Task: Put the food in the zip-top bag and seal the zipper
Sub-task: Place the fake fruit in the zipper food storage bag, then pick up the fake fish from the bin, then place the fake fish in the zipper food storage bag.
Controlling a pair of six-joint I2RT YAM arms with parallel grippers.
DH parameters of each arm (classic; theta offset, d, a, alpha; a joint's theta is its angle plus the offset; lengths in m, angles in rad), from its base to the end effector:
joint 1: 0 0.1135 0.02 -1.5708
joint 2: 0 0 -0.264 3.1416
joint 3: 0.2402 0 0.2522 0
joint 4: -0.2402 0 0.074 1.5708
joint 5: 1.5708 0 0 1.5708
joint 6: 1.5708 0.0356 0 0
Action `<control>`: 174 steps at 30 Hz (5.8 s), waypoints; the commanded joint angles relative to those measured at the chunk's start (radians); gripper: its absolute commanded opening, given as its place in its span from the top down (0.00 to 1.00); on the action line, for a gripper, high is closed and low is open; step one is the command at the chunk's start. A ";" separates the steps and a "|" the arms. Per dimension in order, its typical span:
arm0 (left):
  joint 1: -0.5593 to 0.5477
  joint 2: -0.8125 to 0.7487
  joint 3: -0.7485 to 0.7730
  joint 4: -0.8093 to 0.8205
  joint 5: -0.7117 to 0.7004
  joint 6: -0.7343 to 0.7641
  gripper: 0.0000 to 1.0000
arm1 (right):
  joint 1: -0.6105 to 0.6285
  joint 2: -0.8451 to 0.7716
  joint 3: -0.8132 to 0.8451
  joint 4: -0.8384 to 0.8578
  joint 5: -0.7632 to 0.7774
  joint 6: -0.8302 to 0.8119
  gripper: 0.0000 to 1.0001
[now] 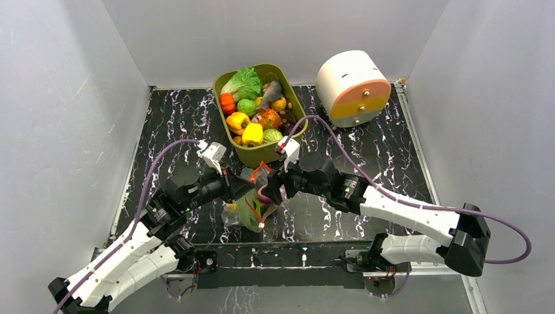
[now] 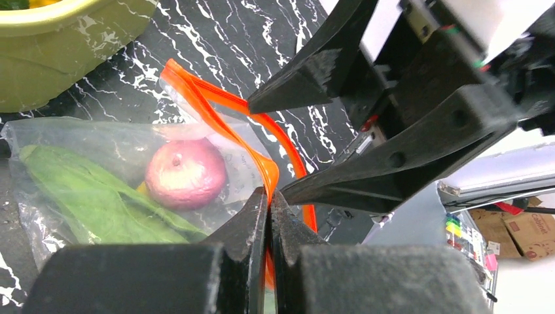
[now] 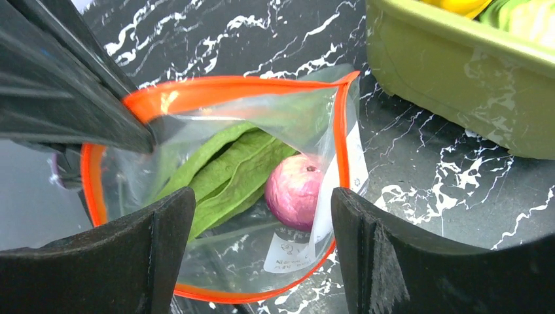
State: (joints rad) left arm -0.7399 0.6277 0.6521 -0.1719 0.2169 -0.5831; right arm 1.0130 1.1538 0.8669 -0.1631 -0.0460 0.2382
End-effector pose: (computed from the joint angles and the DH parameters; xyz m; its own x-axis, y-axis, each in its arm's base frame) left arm 0.1110 -0.1117 0.3185 -0.5397 -0.2354 -0.8083 0.6211 0.5368 -0.5710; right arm 0.1382 0.2246 0.2954 -0.4289 -0.2421 -0.8703 -0.7906 0.5668 0.2319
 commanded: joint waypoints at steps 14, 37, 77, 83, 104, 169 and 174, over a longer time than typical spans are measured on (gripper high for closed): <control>-0.003 -0.007 0.072 -0.162 -0.061 0.224 1.00 | -0.001 0.078 0.259 0.059 0.444 0.225 0.23; -0.003 -0.043 0.055 -0.186 0.027 0.391 1.00 | -0.189 0.660 0.675 0.164 0.647 0.571 0.41; -0.003 -0.114 0.049 -0.195 0.006 0.399 1.00 | -0.365 1.036 0.925 0.229 0.529 0.907 0.67; -0.003 -0.112 0.050 -0.195 0.004 0.400 1.00 | -0.366 1.016 0.908 0.253 0.537 0.876 0.84; -0.003 -0.099 0.047 -0.190 -0.008 0.399 1.00 | -0.366 0.750 0.689 0.396 0.502 0.515 1.00; -0.003 0.000 0.058 -0.046 -0.055 0.198 1.00 | -0.366 -0.311 0.234 -0.533 -0.693 0.276 1.00; -0.003 0.002 0.068 -0.052 -0.051 0.197 1.00 | -0.366 -0.267 0.243 -0.555 -0.686 0.272 1.00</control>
State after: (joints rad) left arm -0.7399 0.6319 0.6899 -0.2531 0.1463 -0.3931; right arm 0.6514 0.8684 1.0935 -0.7555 -0.7044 0.5003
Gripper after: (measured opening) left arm 0.010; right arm 0.055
